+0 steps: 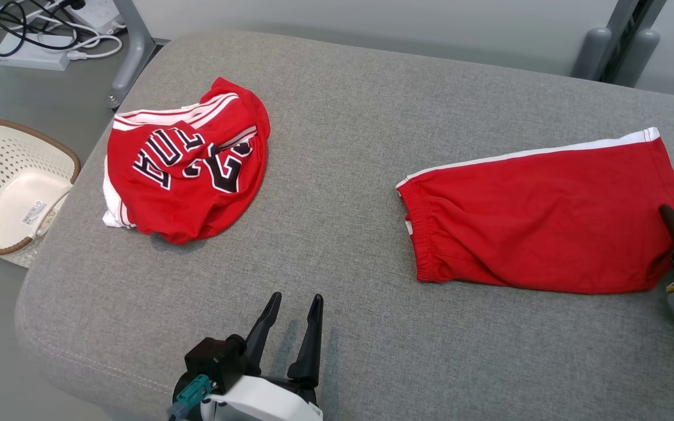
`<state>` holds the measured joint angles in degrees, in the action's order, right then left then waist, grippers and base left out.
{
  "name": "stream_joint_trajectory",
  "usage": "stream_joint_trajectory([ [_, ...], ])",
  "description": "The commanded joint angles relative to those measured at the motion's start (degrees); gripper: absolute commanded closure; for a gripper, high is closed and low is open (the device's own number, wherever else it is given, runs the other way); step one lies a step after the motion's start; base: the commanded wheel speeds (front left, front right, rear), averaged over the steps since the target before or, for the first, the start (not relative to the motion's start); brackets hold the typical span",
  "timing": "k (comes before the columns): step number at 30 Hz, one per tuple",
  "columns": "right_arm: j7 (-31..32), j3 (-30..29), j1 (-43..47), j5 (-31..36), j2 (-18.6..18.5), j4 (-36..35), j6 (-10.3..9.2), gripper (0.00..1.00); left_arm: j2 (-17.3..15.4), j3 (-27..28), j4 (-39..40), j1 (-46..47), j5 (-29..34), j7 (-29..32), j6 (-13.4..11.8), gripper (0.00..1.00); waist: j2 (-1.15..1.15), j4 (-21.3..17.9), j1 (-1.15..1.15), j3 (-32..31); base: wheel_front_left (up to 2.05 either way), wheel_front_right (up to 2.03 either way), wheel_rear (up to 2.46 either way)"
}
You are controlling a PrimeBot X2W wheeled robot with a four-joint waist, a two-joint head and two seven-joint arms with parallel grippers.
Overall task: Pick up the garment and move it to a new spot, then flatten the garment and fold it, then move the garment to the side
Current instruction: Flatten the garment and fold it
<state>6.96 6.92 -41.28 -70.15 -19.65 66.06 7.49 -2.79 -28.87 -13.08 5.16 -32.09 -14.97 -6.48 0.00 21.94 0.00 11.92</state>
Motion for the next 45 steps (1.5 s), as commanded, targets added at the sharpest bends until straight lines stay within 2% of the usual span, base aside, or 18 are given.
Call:
stream_joint_trajectory([
  [1, -0.12, 0.56, 0.41, 0.13, 0.93, 0.77, 0.0, 1.0, -0.23, 0.04, 0.24, 1.08, -0.28, -0.08, -0.25, 0.0, 0.0, -0.11, 0.0, -0.02, 0.0, 0.0, 0.0],
  [11, -3.6, 0.53, 2.62, -1.47, 1.47, -1.65, 0.0, 1.0, -0.24, 0.08, -0.39, 1.22, -0.53, -0.08, 0.08, 0.0, 0.0, -2.35, 0.0, -1.91, 0.0, 0.0, 0.0],
  [26, -12.2, -4.71, 13.25, -9.36, 5.51, -7.64, 0.0, 1.0, -0.24, 0.99, -1.71, -0.83, -0.59, -0.08, 0.54, 0.0, 0.0, -8.98, 0.0, -7.47, 0.0, 0.0, 0.0],
  [36, -13.79, -3.48, 18.71, -9.06, 6.11, -9.0, 0.0, 1.0, -0.24, 1.38, -2.23, -2.44, -0.59, -0.08, 0.89, 0.0, 0.0, -12.41, 0.0, -10.28, 0.0, 0.0, 0.0],
  [45, -16.99, 0.21, 16.26, -6.03, 7.12, -12.64, 0.0, 1.0, -0.23, 0.85, -3.14, -3.02, -0.23, -0.08, 1.38, 0.0, 0.0, -11.72, 0.0, -11.77, 0.0, 0.0, 0.0],
])
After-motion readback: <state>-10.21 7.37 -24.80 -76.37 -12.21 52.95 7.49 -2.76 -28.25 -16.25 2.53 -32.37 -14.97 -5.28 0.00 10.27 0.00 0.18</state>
